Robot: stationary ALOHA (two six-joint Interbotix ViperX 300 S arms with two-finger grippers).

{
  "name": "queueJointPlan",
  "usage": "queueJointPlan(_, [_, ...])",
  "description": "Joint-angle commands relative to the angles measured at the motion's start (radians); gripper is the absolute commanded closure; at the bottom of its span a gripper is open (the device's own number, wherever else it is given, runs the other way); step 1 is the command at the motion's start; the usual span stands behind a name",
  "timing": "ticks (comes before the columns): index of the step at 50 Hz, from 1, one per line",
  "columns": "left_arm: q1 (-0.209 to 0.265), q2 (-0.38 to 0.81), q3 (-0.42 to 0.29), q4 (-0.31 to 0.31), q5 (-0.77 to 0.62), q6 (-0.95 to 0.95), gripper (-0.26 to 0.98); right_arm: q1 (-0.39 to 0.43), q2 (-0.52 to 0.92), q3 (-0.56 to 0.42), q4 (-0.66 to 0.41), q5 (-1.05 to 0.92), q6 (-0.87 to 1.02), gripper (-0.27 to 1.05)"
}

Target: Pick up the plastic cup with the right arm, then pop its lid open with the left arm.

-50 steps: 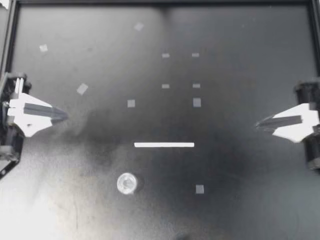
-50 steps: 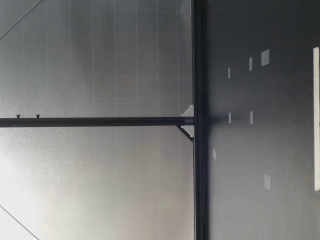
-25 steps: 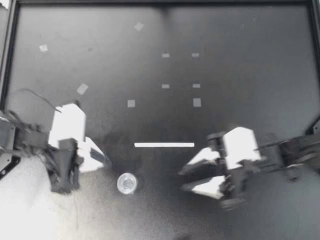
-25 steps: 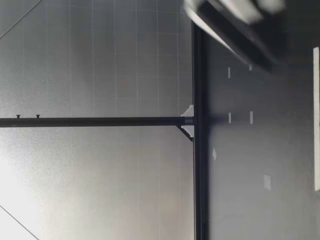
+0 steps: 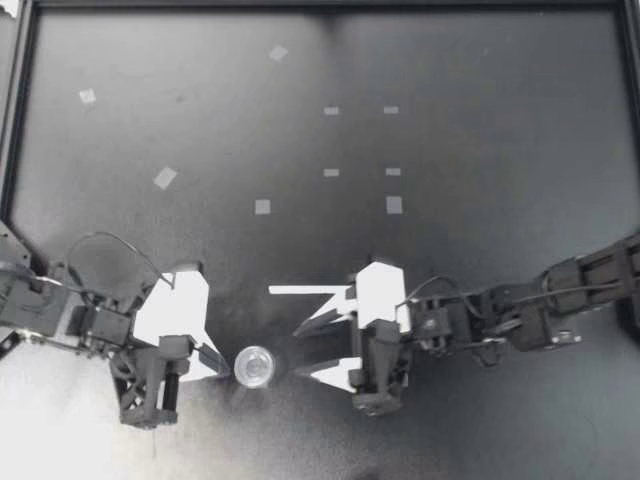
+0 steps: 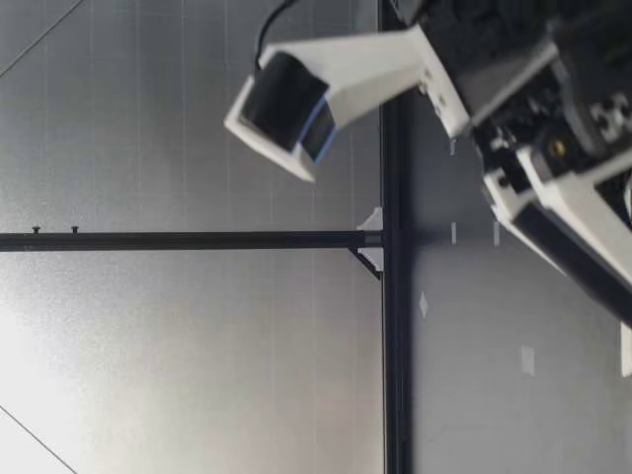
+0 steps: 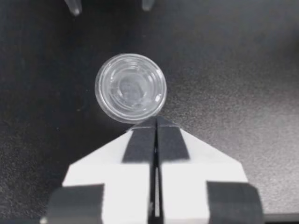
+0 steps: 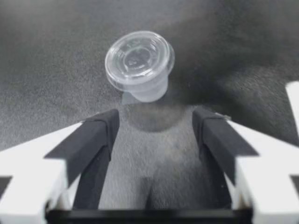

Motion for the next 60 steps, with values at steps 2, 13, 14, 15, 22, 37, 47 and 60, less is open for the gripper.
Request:
queueJointPlan(2, [-0.005,0.009,-0.026,0.026,-0.012,0.003,0.82,-0.003,0.005,-0.037,0.002,0.003,0.006,0.14])
queueJointPlan(13, [-0.005,0.029,-0.034,0.064,-0.018,0.003,0.82,-0.002,0.021,-0.058,0.0,0.008,0.021,0.14])
queueJointPlan(14, [-0.005,0.029,-0.034,0.066,-0.018,0.003,0.82,0.0,0.021,-0.06,0.0,0.008,0.021,0.14])
queueJointPlan(15, [-0.002,0.029,-0.034,0.067,-0.018,0.003,0.82,0.0,0.023,-0.063,0.0,0.009,0.021,0.14])
queueJointPlan(22, [0.009,0.034,-0.026,0.069,-0.025,0.005,0.82,0.008,0.043,-0.081,0.0,0.015,0.021,0.14])
queueJointPlan(37, [0.031,0.046,-0.021,0.078,-0.055,0.017,0.82,0.008,0.057,-0.094,-0.002,0.035,0.021,0.14])
queueJointPlan(47, [0.031,0.06,-0.02,0.077,-0.058,0.021,0.82,0.009,0.066,-0.107,0.0,0.035,0.021,0.14])
queueJointPlan(60, [0.031,0.077,-0.02,0.078,-0.084,0.021,0.82,0.009,0.08,-0.118,-0.002,0.041,0.023,0.14])
